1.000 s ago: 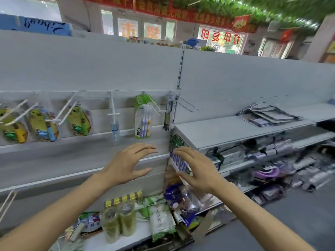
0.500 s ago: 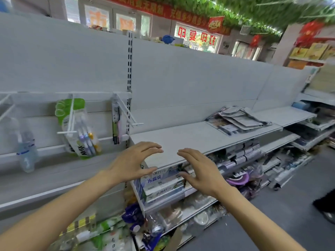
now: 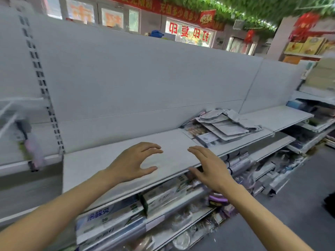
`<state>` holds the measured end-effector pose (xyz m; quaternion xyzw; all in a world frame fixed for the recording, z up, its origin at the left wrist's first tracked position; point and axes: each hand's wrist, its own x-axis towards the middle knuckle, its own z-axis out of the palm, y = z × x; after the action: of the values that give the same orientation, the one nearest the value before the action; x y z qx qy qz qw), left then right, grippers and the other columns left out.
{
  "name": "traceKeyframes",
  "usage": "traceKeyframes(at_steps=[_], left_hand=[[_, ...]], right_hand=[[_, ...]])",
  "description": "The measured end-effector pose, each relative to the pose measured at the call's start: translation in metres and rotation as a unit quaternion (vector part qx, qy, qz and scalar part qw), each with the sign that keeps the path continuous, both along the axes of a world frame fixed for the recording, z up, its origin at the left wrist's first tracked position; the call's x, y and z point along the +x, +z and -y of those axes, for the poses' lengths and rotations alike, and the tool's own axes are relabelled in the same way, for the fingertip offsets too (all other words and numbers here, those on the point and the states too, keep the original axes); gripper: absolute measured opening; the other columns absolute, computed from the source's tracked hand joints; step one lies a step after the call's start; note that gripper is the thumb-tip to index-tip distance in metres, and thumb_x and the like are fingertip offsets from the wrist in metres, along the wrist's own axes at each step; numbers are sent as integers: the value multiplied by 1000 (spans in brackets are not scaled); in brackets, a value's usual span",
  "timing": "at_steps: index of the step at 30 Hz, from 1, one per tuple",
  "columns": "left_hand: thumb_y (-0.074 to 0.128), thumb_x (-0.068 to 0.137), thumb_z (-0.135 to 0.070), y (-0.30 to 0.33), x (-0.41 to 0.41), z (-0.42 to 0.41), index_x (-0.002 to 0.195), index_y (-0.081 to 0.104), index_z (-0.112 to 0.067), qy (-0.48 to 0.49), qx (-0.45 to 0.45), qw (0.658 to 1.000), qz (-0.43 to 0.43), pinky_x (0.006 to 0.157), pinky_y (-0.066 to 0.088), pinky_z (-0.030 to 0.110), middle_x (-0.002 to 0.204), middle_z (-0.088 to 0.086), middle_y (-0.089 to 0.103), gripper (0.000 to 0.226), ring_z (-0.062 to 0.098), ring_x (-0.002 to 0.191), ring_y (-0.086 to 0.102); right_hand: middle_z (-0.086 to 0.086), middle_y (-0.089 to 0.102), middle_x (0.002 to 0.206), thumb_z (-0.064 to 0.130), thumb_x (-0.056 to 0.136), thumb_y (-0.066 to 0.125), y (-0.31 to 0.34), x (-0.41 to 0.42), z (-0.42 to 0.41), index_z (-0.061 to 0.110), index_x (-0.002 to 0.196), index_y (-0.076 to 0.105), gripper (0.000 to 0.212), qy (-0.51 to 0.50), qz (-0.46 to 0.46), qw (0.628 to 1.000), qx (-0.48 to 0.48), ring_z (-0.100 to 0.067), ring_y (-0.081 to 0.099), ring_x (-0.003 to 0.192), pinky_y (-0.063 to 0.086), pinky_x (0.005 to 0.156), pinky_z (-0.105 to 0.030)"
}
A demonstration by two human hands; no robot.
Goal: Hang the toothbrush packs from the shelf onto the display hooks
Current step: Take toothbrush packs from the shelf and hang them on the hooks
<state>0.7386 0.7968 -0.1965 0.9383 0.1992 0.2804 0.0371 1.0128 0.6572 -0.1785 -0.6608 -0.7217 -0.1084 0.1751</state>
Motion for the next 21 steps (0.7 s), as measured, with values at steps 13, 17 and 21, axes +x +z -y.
traceKeyframes(at_steps=[13,17,21], left_hand=[[59,92,-48,-10,261,-117,140,46,-36,127,-101,987,-11,101,41,25,144,-15,47,50,6,129,44],[62,91,-38,-16,317,-159,141,46,-32,158,-122,980,2,93,44,25,135,-9,54,53,12,122,50],[64,91,-31,-29,362,-187,144,46,-29,172,-142,975,11,91,44,25,135,-5,57,56,18,120,53]], right_hand=[[-6,50,145,25,94,63,20,262,-160,11,140,50,50,-26,21,999,-34,-28,48,132,50,93,-39],[-15,56,140,4,84,67,15,301,-213,5,134,56,51,-10,20,1000,-15,-35,53,129,54,96,-48],[-10,32,159,-4,89,46,11,315,-247,8,152,32,66,-14,54,998,-42,-27,26,149,22,120,-37]])
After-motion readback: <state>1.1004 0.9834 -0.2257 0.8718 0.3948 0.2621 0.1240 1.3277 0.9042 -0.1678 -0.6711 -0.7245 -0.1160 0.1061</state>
